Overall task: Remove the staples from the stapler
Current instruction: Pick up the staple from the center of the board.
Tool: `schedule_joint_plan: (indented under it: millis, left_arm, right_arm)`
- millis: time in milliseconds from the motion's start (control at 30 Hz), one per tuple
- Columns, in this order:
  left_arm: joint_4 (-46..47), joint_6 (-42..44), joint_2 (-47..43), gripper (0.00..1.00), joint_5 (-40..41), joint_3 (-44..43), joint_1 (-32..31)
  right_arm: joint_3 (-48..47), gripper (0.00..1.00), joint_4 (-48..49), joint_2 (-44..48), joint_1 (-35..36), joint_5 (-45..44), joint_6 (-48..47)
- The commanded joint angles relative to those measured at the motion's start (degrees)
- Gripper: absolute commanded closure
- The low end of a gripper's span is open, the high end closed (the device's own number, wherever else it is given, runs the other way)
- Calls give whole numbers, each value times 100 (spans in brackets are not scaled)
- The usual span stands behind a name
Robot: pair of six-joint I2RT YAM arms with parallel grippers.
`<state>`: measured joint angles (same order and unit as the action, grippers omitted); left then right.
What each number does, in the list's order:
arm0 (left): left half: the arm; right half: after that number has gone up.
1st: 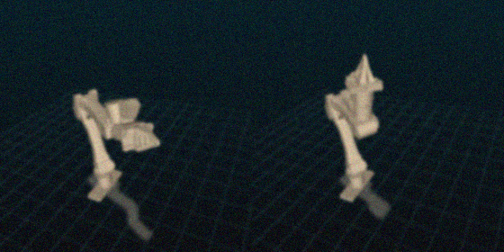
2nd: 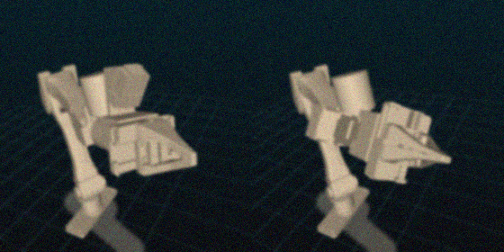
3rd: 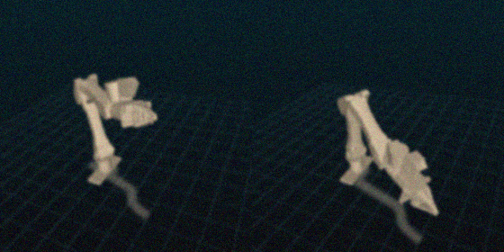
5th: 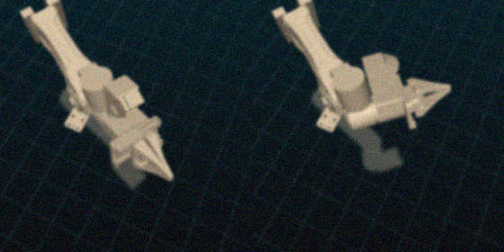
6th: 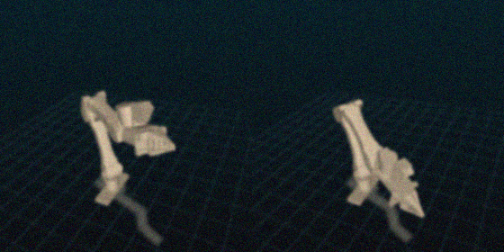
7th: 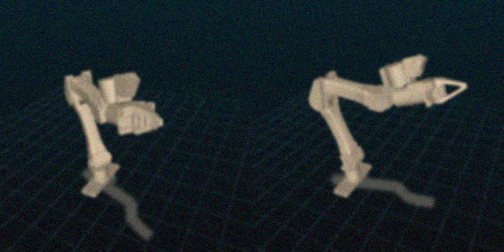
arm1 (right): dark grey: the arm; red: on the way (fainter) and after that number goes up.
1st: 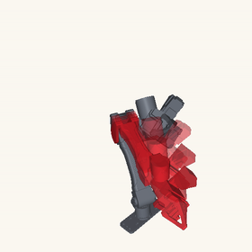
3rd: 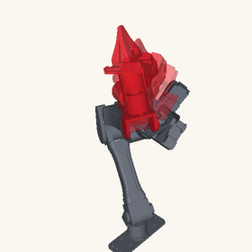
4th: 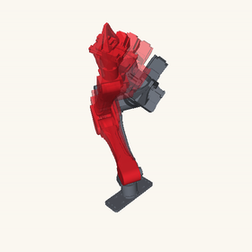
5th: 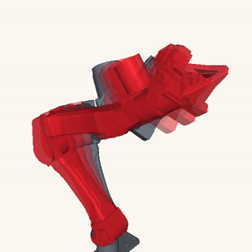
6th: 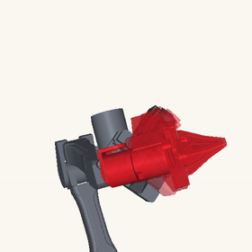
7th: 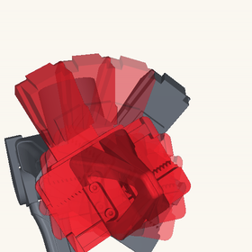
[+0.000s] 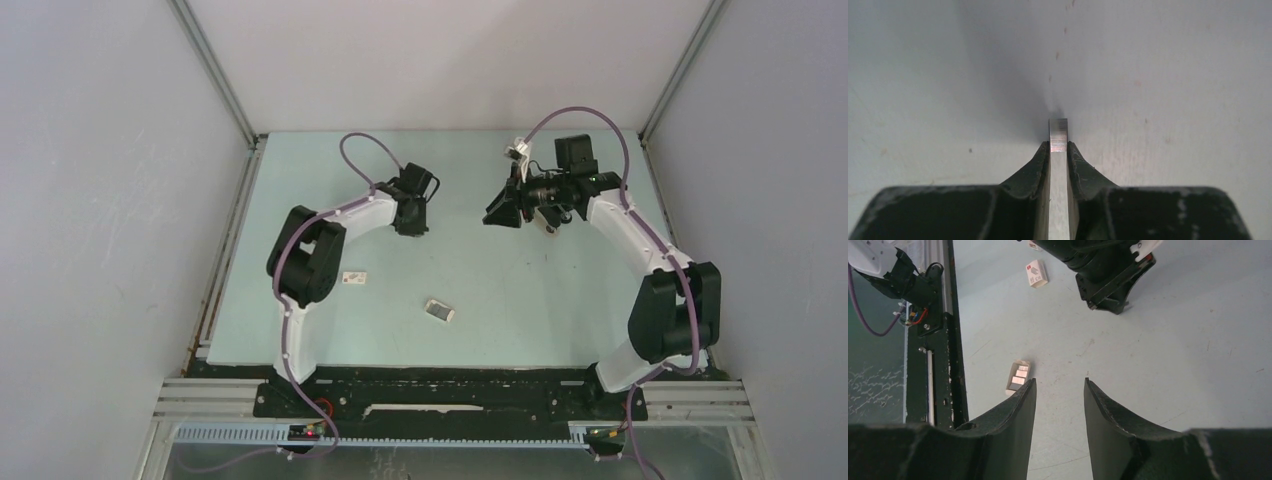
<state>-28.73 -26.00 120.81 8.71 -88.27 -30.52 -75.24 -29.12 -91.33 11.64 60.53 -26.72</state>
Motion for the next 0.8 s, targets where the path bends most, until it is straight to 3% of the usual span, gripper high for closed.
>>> schedule_joint_plan:
  millis: [0, 367, 767]
  left_arm:
    - [967, -158, -1037, 84, -736, 872, -11]
    - [3946, -1051, -2765, 85, -2550, 3621, -120]
    - [7096, -2134, -3423, 85, -4083, 5879, -270]
  right_arm:
    - [150, 51, 347, 436, -53, 417, 330]
    - [955, 50, 1414, 864, 35, 833, 2199]
    - [2286, 50, 3814, 460, 287, 1068, 4595]
